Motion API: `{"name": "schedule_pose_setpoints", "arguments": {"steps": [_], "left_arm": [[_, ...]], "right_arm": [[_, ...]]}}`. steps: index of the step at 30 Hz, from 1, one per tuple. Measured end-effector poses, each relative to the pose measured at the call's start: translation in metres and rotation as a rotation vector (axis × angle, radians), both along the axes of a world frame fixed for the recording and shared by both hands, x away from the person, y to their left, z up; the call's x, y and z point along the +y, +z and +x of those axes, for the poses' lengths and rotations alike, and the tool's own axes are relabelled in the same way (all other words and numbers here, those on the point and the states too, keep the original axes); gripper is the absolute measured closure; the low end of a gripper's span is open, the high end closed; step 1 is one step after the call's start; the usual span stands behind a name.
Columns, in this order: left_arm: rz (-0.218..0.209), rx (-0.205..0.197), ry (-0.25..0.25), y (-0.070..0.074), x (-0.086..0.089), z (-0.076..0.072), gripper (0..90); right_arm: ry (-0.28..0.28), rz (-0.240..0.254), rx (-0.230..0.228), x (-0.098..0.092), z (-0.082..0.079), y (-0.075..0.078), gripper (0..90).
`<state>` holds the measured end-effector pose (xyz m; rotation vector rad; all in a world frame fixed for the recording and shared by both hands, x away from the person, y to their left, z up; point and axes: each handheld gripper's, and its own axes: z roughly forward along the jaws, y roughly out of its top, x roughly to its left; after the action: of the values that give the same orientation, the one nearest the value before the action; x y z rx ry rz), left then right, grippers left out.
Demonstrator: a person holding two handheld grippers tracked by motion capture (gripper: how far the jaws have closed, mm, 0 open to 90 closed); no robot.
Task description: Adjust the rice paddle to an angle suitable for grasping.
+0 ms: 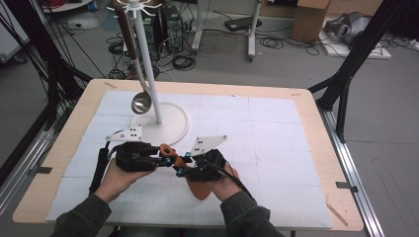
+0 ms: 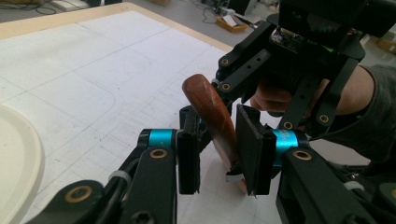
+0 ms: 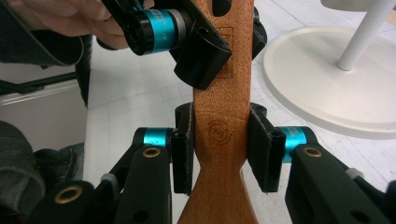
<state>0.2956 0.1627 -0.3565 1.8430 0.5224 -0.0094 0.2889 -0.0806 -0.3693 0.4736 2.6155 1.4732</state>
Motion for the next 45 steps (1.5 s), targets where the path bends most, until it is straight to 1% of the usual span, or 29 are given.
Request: {"name": "schedule_pose_setpoints", "arguments": {"steps": [1, 3, 5, 6, 8, 10, 12, 13, 15, 18, 20, 23, 25, 28, 30, 32, 34, 36, 38, 41, 45], "left_arm": [[-0.005, 0.001, -0.015, 0.001, 0.0, 0.0, 74.1], [-0.006, -0.004, -0.022, 0.004, 0.001, -0.001, 75.9], [-0.022, -0.009, -0.034, 0.008, 0.001, -0.002, 77.9], [-0.026, -0.008, -0.036, 0.008, 0.001, -0.002, 78.9], [-0.032, -0.008, -0.04, 0.009, 0.002, -0.002, 80.0], [-0.048, -0.002, -0.05, 0.01, 0.003, -0.001, 81.1], [-0.057, -0.006, -0.065, 0.011, 0.002, -0.002, 82.0], [-0.053, -0.014, -0.072, 0.012, 0.002, -0.002, 82.0], [-0.05, -0.023, -0.089, 0.015, 0.002, -0.001, 80.9], [-0.057, -0.022, -0.096, 0.017, 0.002, -0.001, 75.9], [-0.058, -0.018, -0.1, 0.017, 0.002, -0.001, 74.5], [-0.055, -0.014, -0.099, 0.017, 0.001, -0.001, 73.1], [-0.042, -0.012, -0.111, 0.015, 0.0, -0.001, 72.5], [-0.012, -0.005, -0.13, 0.013, -0.003, -0.001, 72.1], [-0.004, 0.002, -0.14, 0.012, -0.004, -0.001, 73.1], [-0.012, 0.001, -0.14, 0.012, -0.004, 0.0, 75.4], [-0.02, 0.01, -0.143, 0.013, -0.003, 0.0, 76.5], [-0.019, 0.002, -0.149, 0.013, -0.002, 0.0, 79.6], [-0.009, -0.002, -0.155, 0.014, -0.002, -0.001, 81.8], [-0.005, -0.003, -0.161, 0.015, -0.001, -0.002, 82.5], [-0.03, -0.007, -0.152, 0.018, 0.005, -0.001, 82.5]], "right_arm": [[0.011, -0.004, 0.009, -0.001, 0.0, 0.0, 63.5], [0.031, -0.014, 0.025, -0.003, 0.002, -0.002, 59.1], [0.051, -0.032, 0.042, -0.006, 0.004, -0.004, 58.9], [0.054, -0.041, 0.049, -0.008, 0.005, -0.006, 59.8], [0.061, -0.043, 0.06, -0.011, 0.006, -0.007, 63.0], [0.068, -0.036, 0.065, -0.014, 0.006, -0.007, 67.1], [0.082, -0.025, 0.07, -0.015, 0.007, -0.006, 69.7], [0.089, -0.022, 0.076, -0.016, 0.008, -0.006, 70.5], [0.11, -0.013, 0.068, -0.016, 0.008, -0.005, 73.8], [0.147, -0.01, 0.045, -0.014, 0.007, -0.004, 80.7], [0.161, -0.012, 0.038, -0.013, 0.007, -0.004, 81.9], [0.165, -0.01, 0.041, -0.013, 0.006, -0.004, 82.4], [0.167, -0.005, 0.053, -0.013, 0.006, -0.004, 82.5], [0.171, 0.012, 0.045, -0.012, 0.006, -0.003, 82.5], [0.172, 0.019, 0.051, -0.012, 0.006, -0.002, 82.5], [0.17, 0.035, 0.055, -0.013, 0.005, -0.001, 82.4], [0.168, 0.047, 0.055, -0.013, 0.006, -0.002, 82.0], [0.171, 0.053, 0.061, -0.012, 0.005, -0.002, 78.7], [0.177, 0.053, 0.076, -0.012, 0.006, -0.003, 76.2], [0.195, 0.045, 0.08, -0.012, 0.006, -0.005, 75.1], [0.196, 0.044, 0.077, -0.015, 0.005, -0.008, 74.6]]}}
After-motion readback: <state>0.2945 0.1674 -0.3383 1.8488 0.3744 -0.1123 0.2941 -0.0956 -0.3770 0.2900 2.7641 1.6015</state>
